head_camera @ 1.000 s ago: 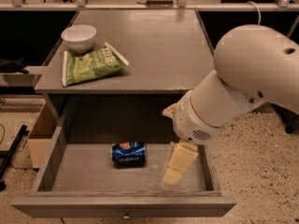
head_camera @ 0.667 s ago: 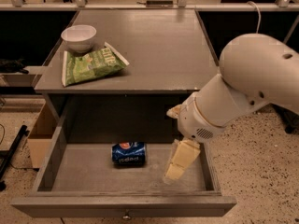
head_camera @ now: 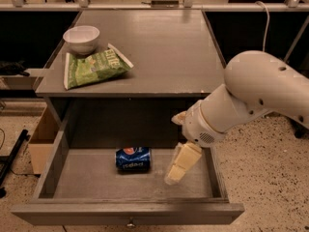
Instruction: Pick pepsi can from top drawer and place on counter
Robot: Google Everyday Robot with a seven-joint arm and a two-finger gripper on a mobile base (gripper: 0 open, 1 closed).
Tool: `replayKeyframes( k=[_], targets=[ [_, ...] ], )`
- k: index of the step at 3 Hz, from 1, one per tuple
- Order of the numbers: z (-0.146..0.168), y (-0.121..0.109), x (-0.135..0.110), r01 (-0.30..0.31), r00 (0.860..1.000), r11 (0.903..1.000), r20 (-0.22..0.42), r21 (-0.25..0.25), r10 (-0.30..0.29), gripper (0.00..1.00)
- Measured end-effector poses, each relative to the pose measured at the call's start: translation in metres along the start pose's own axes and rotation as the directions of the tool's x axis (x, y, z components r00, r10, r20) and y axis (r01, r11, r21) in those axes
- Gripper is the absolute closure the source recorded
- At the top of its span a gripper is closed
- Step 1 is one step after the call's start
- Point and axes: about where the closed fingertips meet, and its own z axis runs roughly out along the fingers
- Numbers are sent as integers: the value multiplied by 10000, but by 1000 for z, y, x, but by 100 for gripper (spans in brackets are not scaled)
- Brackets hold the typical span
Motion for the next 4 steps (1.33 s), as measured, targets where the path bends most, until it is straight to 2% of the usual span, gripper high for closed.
replayKeyframes(
  k=[1, 3, 4],
  targets=[
    [56, -6, -28, 264, 9987, 9993, 433, -247, -253, 0],
    [60, -10, -23, 203, 9978, 9998, 633, -33, -200, 0],
    [67, -24, -16, -56, 9968, 9998, 794, 168, 43, 0]
  ],
)
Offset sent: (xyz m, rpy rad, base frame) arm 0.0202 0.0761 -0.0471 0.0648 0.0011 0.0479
